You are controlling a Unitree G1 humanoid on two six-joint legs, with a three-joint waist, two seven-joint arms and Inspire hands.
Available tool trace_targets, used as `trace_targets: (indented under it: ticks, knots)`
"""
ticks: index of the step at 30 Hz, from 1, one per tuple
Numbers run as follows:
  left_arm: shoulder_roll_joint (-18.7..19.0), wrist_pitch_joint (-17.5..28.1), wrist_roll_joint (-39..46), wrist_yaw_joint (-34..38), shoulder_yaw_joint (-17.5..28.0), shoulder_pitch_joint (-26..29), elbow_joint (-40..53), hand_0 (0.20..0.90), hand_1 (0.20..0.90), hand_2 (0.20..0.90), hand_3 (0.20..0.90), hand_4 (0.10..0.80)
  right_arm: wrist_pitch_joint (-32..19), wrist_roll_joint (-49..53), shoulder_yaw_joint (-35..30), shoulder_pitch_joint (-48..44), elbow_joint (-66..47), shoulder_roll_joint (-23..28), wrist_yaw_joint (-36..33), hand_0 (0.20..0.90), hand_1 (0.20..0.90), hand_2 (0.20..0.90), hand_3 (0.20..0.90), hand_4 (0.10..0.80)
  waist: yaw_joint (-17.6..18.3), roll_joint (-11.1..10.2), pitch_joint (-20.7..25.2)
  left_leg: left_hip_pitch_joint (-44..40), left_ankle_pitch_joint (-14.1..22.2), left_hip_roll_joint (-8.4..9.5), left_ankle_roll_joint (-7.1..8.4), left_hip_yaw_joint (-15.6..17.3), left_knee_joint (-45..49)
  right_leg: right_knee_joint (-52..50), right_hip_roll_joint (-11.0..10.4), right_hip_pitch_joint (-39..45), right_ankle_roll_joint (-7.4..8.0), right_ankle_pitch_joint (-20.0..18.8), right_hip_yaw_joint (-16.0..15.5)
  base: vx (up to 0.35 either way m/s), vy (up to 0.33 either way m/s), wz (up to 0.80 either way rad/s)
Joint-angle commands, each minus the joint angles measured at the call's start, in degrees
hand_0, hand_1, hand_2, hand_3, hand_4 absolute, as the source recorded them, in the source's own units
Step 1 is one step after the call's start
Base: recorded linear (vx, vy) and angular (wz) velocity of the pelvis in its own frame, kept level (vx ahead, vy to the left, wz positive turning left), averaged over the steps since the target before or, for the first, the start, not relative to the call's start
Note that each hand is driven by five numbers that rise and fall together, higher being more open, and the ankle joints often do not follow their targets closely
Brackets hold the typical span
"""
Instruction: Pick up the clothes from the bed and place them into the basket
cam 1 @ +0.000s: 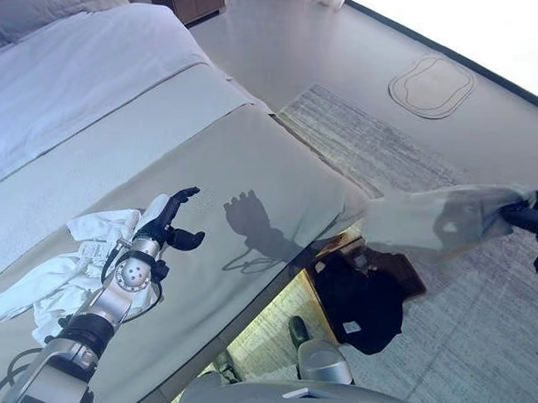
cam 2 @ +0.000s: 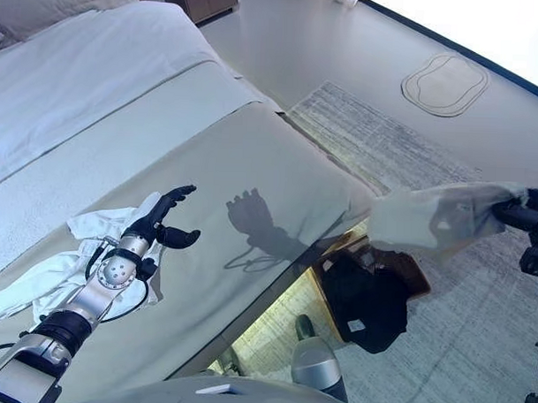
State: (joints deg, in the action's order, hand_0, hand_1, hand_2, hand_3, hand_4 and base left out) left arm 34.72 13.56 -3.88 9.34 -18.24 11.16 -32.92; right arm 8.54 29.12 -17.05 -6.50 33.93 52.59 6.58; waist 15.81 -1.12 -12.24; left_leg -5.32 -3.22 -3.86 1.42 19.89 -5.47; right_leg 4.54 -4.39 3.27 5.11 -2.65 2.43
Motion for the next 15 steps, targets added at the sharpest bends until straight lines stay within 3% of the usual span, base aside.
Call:
trace_targets:
  ticks: [1,8,15]
  knots:
    - [0.87,1.51,1.51,1.85,0.28,3.82,1.11,0.9,0.9,0.9,0.9,0.8,-6.52,-1.87,-1.18,-5.32,-0.49,3.89,-1.11,0.3,0.3,0.3,0.2,0.1,-2.03,-1.34,7.83,-3.23,10.39,-1.02,0.21,-0.1,6.73,-5.35,1.13,-6.13,1.73,0.1,-1.88,0.0,0.0,0.0]
    - [-0.03,1.27,1.72,2.93,0.59,3.98,2.8,0.9,0.9,0.9,0.9,0.8,-6.15,-1.74,1.72,-2.85,5.08,-1.62,-0.93,0.3,0.3,0.3,0.2,0.1,-2.71,-1.07,7.41,-3.33,10.04,-0.93,0.05,-0.38,6.4,-5.3,0.99,-5.87,1.69,0.0,-2.31,-0.012,0.0,0.07]
    - [0.41,-0.24,1.82,2.62,-0.49,5.67,3.37,0.9,0.9,0.9,0.9,0.8,-6.54,1.59,2.29,-2.01,10.72,-5.33,3.47,0.3,0.3,0.3,0.2,0.1,-3.12,-0.97,6.99,-3.29,9.94,-0.8,-0.03,-0.78,6.49,-5.34,0.81,-5.6,1.82,-0.03,-2.67,-0.011,-0.009,0.06]
